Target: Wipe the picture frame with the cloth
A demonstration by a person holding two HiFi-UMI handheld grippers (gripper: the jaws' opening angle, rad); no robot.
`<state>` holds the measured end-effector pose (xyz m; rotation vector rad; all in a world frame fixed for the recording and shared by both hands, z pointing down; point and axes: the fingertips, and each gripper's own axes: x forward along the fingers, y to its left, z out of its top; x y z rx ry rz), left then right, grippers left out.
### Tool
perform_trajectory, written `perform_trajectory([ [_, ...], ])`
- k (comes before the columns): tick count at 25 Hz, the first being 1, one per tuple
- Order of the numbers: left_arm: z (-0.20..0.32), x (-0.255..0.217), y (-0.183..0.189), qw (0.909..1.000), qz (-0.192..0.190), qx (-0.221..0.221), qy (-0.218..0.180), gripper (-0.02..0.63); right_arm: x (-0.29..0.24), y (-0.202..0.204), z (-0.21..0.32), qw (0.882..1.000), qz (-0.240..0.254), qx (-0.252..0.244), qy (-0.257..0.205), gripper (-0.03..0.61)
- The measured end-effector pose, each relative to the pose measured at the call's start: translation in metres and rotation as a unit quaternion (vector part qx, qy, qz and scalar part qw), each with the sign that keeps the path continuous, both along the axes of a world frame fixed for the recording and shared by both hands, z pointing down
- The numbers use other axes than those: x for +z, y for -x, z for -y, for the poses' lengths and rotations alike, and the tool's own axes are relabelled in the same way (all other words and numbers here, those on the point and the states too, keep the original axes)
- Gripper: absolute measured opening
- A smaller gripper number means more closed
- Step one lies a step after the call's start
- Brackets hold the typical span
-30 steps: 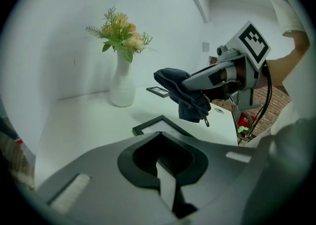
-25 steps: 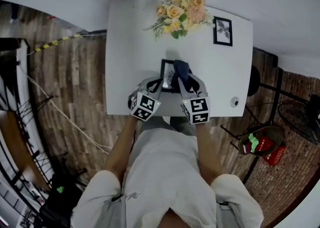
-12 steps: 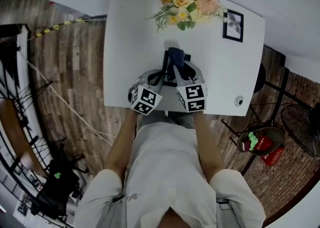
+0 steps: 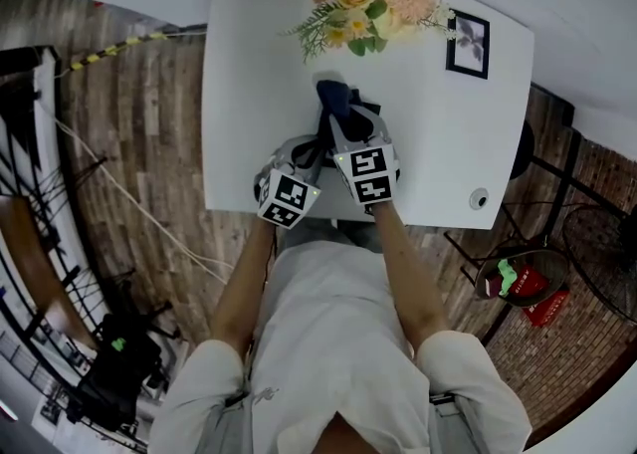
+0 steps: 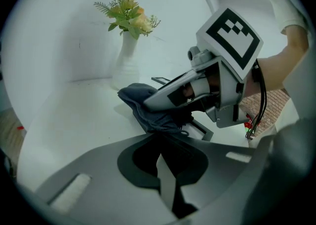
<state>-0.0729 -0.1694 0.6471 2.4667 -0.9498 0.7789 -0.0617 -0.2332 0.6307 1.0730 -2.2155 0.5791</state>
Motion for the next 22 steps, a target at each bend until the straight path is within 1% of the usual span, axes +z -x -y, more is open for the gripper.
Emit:
perform_trajectory([
  [3,0.0,0.0,0.0,1.0,0.0,-0.003,-0.001,0.02,0.008,0.005,0.003,1.0,-0.014,-0.008,0.002,0.098],
  [6,0.0,0.0,0.0,1.0,0.002,-0.008,-0.003,0.02,0.009,0.007,0.005,0.999,-0.037,-0.02,-0.01,0.098],
  [10,0.0,0.001,0.0,0.9999,0.001,-0.016,-0.003,0.02,0.013,-0.001,0.0,0.998,-0.056,-0.019,-0.009,0.098],
  [15,-0.001,0.0,0.0,0.9998,0.001,-0.017,-0.005,0.02,0.013,-0.024,-0.002,0.997,-0.072,0.004,-0.012,0.098],
  [19,-0.001,0.001,0.001,0.9998,0.002,-0.018,-0.006,0.02,0.013,-0.046,-0.005,0.996,-0.077,0.036,0.003,0.098],
  [22,-0.001,0.002,0.001,0.9998,0.002,-0.017,-0.006,0.02,0.012,-0.062,-0.005,0.995,-0.078,0.054,0.006,0.097],
])
